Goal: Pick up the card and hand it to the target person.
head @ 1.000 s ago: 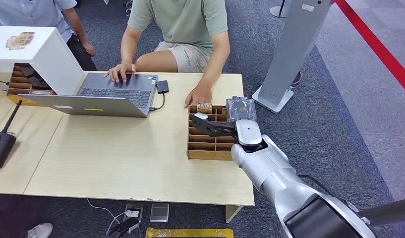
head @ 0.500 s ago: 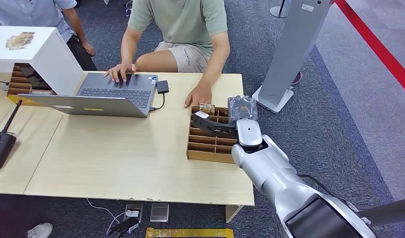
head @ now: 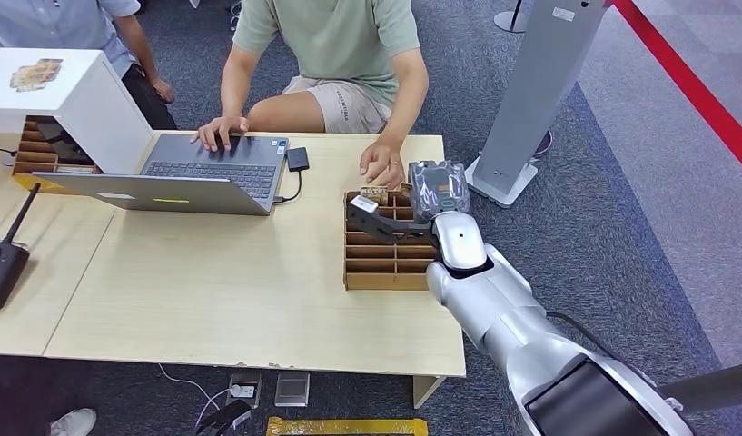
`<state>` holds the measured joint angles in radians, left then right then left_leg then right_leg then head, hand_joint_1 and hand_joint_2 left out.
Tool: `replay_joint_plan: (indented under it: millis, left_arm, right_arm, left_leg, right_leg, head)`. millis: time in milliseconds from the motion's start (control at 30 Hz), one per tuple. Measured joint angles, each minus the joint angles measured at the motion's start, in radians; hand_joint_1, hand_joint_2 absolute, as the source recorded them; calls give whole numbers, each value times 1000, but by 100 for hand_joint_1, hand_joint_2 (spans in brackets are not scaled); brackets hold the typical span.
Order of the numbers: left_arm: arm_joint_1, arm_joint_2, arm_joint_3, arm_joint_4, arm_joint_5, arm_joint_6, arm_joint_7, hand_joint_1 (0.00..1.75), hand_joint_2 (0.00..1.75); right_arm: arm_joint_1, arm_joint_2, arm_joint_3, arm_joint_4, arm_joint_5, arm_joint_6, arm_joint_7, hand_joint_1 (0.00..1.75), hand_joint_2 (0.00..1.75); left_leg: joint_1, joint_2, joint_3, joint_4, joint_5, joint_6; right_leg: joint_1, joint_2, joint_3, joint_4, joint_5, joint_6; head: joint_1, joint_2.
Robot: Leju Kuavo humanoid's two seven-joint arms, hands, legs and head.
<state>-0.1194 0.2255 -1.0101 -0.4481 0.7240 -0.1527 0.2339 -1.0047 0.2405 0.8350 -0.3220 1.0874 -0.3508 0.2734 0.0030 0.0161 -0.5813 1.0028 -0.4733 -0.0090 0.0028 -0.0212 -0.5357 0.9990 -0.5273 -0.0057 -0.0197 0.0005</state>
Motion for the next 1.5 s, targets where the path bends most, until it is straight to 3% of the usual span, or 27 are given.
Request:
replay_joint_plan:
  millis: [167, 400, 567, 900, 1233, 1267, 1400, 1500]
  left_arm:
    - [17, 0, 10, 0, 21, 1, -19, 0, 175]
    - [35, 0, 23, 0, 35, 6, -32, 0, 175]
    - [51, 2, 23, -15, 57, 32, -40, 0, 175]
    - [75, 26, 18, -136, 179, 131, 11, 0, 175]
    - [64, 59, -19, -150, 202, 54, -23, 0, 175]
    - [61, 61, -24, -147, 198, 45, -24, 0, 175]
    - [42, 66, -38, -129, 178, 13, -21, 0, 175]
    - [26, 66, -46, -111, 168, -5, -13, 0, 175]
  right_arm:
    - [-20, -11, -4, -81, -9, -39, -51, 175, 175]
    - [-26, -59, -30, -343, 45, 27, -58, 175, 175]
    - [-23, -72, -42, -470, 70, 22, -97, 175, 175]
    - [-23, -32, -35, -493, 70, -19, -131, 175, 175]
    - [-7, -46, -26, -457, 163, 33, -84, 175, 175]
    - [-5, -51, -24, -452, 178, 38, -79, 170, 175]
    - [2, -71, -16, -418, 231, 69, -55, 0, 175]
    - [7, -82, -13, -383, 229, 107, -37, 0, 175]
  left_leg:
    - [0, 0, 0, 0, 0, 0]
    - [0, 0, 0, 0, 0, 0]
    - [0, 0, 0, 0, 0, 0]
    - [0, 0, 0, 0, 0, 0]
    - [0, 0, 0, 0, 0, 0]
    - [0, 0, 0, 0, 0, 0]
    - [0, 0, 0, 0, 0, 0]
    - [0, 0, 0, 0, 0, 0]
  right_leg:
    - [0, 0, 0, 0, 0, 0]
    - [0, 0, 0, 0, 0, 0]
    - [0, 0, 0, 0, 0, 0]
    - [0, 0, 0, 0, 0, 0]
    - [0, 0, 0, 0, 0, 0]
    - [0, 0, 0, 0, 0, 0]
    - [0, 0, 0, 0, 0, 0]
    - [0, 0, 0, 0, 0, 0]
  head:
    - [0, 0]
    - [0, 0]
    - [0, 0]
    - [0, 0]
    - [0, 0]
    - [0, 0]
    - [0, 0]
    - [0, 0]
